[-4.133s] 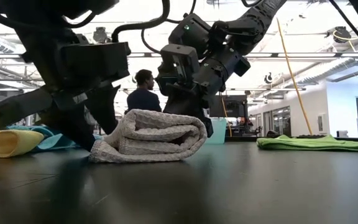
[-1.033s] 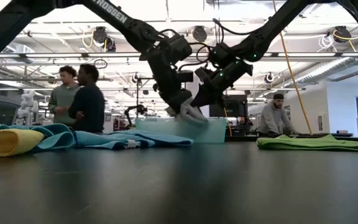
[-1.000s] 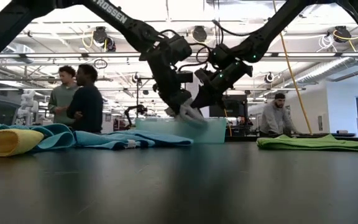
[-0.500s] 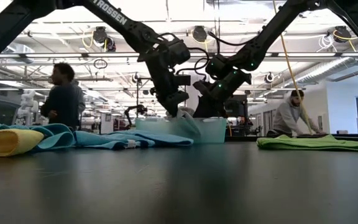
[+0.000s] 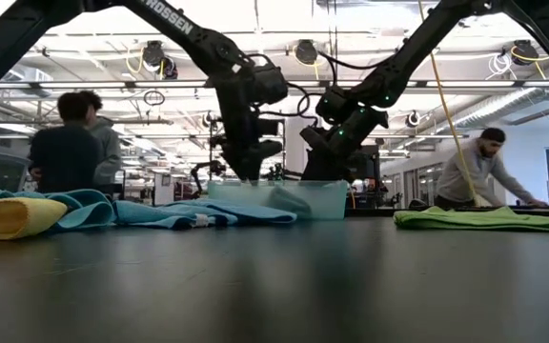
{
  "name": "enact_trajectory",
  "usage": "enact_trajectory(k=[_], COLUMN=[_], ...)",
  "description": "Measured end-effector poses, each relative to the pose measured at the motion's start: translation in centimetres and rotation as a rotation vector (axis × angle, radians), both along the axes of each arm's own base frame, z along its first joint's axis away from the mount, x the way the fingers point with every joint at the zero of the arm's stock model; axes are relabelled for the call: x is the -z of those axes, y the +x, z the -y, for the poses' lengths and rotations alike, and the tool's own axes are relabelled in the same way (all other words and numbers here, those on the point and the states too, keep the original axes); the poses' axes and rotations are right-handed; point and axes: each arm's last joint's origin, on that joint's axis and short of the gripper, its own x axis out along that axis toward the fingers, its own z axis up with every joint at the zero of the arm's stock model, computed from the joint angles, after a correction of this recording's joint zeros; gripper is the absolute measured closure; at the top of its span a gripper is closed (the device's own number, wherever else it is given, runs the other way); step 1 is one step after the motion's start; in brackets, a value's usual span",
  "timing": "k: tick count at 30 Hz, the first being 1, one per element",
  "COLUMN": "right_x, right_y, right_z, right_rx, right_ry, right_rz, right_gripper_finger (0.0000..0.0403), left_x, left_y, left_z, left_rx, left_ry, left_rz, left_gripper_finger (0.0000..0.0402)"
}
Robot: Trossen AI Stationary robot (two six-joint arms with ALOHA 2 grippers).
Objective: Fold microfiber towels
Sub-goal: Put the gray microfiber towel into the blue bin
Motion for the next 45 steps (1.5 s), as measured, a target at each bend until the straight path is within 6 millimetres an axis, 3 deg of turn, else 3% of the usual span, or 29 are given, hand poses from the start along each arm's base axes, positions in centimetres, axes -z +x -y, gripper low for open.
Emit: enact_trajectory(k=[3,10,16,21,25,33,37,42,45], right_x=[-1.2,-6.2,-8.2,-8.0,-6.1,-2.5,-2.8,-3.1,-3.1], right_y=[-0.2,-1.1,-1.7,-2.0,-1.9,-1.1,-1.0,-1.0,-1.2], right_z=[-0.2,-1.2,-2.0,-2.2,-2.0,-1.0,-0.5,0.2,0.4], right_rx=[-0.026,-0.051,-0.062,-0.057,-0.042,0.037,0.082,0.142,0.170], right_ry=[-0.044,-0.155,-0.182,-0.153,-0.073,-0.063,-0.089,-0.083,-0.067], right_rz=[0.019,0.112,0.134,0.102,0.034,-0.074,-0.046,0.005,0.014], right_gripper_finger=[0.0301,0.0301,0.0301,0.0301,0.0307,0.0317,0.0331,0.0386,0.0399], left_x=[-1.4,-5.7,-6.8,-6.7,-6.6,-6.6,-6.5,-6.5,-6.5], left_y=[-0.8,-1.6,-1.4,-1.2,-1.3,-2.8,-3.8,-4.8,-5.4], left_z=[0.4,2.1,3.4,3.9,3.5,0.6,-1.1,-2.9,-3.6], left_rx=[-0.062,-0.154,-0.193,-0.227,-0.256,-0.255,-0.199,-0.164,-0.154], left_ry=[0.036,0.094,0.085,0.070,0.066,0.081,0.061,0.033,-0.008], left_rz=[-0.017,0.116,0.196,0.219,0.230,0.187,0.154,0.150,0.173], left_gripper_finger=[0.0228,0.0227,0.0227,0.0227,0.0227,0.0227,0.0227,0.0227,0.0227])
